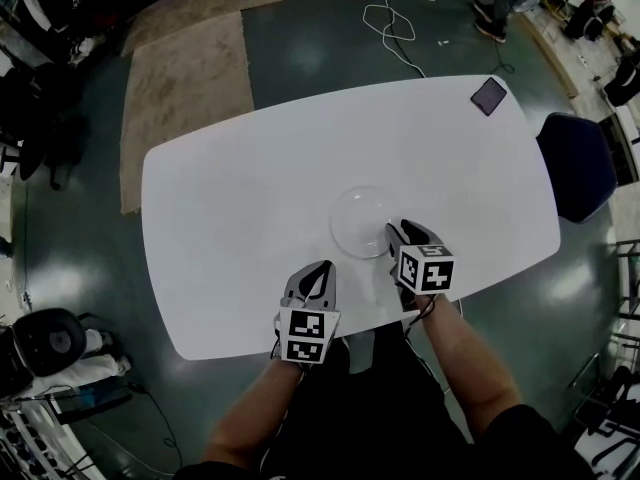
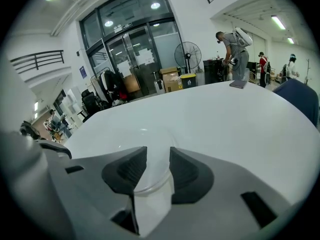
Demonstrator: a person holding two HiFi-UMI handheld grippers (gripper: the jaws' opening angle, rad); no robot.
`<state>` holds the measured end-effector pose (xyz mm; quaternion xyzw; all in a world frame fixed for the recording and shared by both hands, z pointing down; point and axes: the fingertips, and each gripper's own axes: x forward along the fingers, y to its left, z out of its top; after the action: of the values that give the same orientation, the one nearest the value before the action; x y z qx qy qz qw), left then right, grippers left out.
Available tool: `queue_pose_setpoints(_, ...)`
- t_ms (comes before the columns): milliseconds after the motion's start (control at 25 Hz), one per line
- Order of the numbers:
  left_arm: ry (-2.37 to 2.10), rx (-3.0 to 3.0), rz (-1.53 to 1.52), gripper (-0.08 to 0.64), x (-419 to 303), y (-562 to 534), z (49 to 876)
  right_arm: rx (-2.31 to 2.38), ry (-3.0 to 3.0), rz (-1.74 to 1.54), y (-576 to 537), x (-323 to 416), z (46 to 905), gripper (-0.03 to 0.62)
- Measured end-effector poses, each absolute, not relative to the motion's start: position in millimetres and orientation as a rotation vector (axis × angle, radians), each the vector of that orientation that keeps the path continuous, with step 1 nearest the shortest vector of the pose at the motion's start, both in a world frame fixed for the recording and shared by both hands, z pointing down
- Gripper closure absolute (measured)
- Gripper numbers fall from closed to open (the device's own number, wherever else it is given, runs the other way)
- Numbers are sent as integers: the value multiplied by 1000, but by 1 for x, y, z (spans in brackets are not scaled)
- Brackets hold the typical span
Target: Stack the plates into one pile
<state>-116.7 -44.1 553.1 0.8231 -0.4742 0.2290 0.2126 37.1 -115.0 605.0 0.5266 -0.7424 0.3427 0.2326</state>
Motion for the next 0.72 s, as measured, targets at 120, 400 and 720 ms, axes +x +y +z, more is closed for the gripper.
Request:
queue_pose_setpoints(120,-1310,2313,619,538,-115,-45,546,1469,-2052,939,-113,39,599,436)
queue_pose_setpoints(400,-1329,2368,557,538,-128,-47,524,1489,-2253,888,-102,23,550,572)
queue_pose_setpoints(720,-1384,2399,421,538,-159,-43,472,1482,-2442,631,-74,0,463,574)
